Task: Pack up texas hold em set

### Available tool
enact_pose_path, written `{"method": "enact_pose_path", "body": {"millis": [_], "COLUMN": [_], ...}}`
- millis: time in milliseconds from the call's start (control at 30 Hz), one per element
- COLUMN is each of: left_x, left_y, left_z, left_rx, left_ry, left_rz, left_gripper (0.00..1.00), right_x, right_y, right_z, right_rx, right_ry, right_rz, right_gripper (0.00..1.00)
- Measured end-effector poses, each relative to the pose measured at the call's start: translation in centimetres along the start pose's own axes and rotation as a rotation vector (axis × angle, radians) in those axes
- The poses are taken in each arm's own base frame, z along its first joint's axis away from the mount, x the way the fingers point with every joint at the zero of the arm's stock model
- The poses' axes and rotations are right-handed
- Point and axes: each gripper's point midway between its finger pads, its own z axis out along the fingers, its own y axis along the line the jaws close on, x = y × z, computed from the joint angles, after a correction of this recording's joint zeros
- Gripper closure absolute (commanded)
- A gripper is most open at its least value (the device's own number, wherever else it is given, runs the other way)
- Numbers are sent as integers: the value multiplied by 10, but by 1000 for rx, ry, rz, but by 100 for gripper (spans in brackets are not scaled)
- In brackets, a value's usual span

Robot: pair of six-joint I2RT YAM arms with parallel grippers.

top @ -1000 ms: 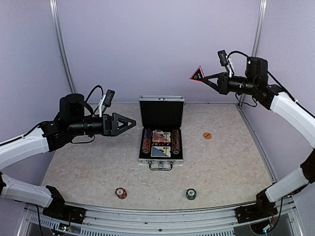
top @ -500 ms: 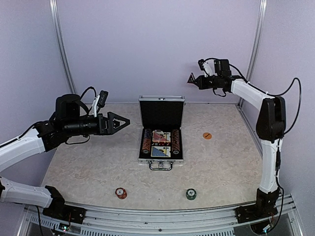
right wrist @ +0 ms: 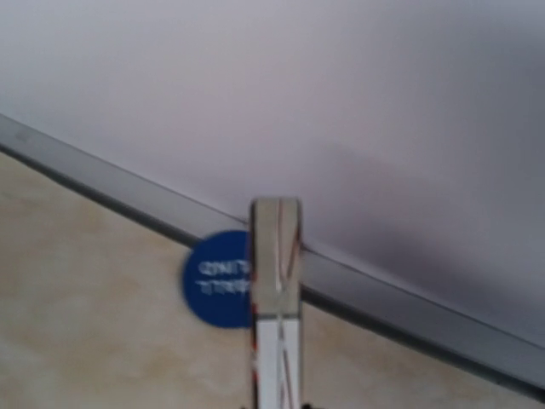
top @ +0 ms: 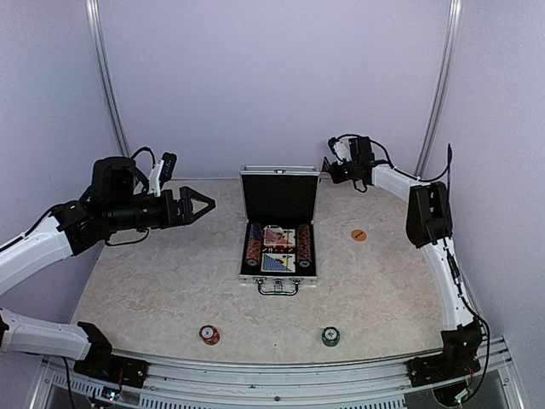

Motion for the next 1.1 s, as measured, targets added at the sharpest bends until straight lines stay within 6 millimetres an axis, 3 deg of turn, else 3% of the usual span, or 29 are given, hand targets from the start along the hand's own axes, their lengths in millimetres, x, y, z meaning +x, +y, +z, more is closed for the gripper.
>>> {"method": "enact_pose_path", "body": {"millis": [200, 433, 633, 1100], "left_x": [-1, 2, 4, 0], "left_y": [7, 12, 15, 12], "left_z": [2, 6, 5, -12], "left_rx": [-36, -57, -72, -85], "left_ry": [2, 14, 18, -8], "left_rz": [-7, -21, -30, -30], "left_gripper": [1, 1, 1, 1], "right_x": [19, 28, 41, 31], "right_y": [-17, -29, -17, 32], "right_z": [15, 27, 37, 47], "right_rx": [99, 169, 146, 87], "right_ry": [11, -3, 12, -29], "right_rz": [-88, -181, -248, -451], "right_gripper": [100, 100, 100, 100]}}
